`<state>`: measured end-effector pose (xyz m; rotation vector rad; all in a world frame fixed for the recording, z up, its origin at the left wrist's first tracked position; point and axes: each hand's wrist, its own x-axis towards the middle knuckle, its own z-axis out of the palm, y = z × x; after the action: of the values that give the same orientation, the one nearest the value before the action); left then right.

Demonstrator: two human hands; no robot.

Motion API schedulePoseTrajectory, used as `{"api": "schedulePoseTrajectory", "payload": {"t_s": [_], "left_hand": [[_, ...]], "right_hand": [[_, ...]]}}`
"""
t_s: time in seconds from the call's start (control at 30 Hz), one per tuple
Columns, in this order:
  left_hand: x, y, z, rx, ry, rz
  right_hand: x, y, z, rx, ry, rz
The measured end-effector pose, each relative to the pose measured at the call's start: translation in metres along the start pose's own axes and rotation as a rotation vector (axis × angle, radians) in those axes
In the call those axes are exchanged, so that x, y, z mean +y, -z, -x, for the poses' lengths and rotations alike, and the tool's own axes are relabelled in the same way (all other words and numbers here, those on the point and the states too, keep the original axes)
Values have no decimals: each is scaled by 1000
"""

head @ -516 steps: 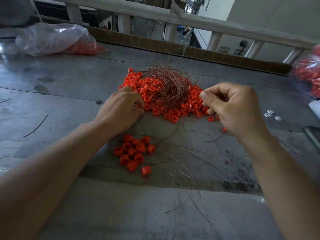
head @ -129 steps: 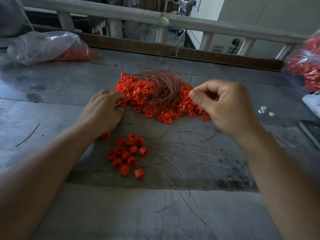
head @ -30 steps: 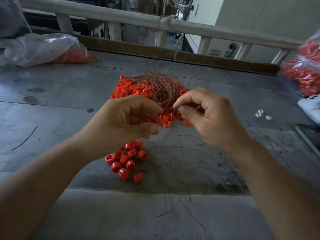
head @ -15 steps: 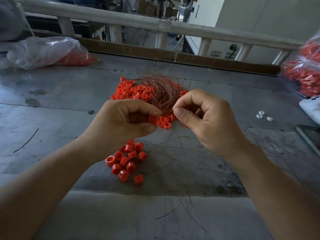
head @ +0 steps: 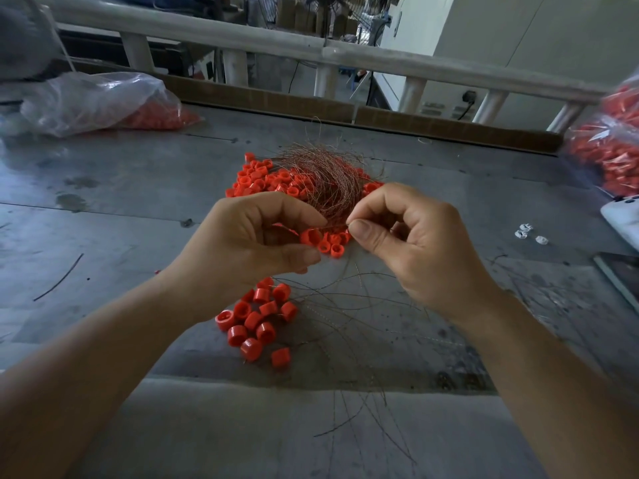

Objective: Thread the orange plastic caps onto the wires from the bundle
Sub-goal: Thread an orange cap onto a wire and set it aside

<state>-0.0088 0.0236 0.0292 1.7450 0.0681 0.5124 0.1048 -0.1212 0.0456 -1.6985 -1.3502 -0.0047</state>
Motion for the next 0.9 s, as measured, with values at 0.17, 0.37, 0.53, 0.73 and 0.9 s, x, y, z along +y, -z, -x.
{"api": "schedulePoseTrajectory", "payload": {"t_s": [0.17, 0.37, 0.53, 0.73, 0.9], "left_hand": [[-2, 1, 0, 21, 8, 33], [-3, -1, 0, 48, -18, 33], [-1, -3, 1, 48, -58, 25], [-2, -3, 2, 65, -76, 71], [-1, -2, 2, 48, -49, 137]], "right_hand": [[0, 0, 0, 21, -13, -5], [-4, -5, 3, 70, -10, -29], [-3, -12, 6, 7, -34, 39], [-4, -12, 7, -5, -38, 54], [-7, -10, 7, 15, -28, 60]]}}
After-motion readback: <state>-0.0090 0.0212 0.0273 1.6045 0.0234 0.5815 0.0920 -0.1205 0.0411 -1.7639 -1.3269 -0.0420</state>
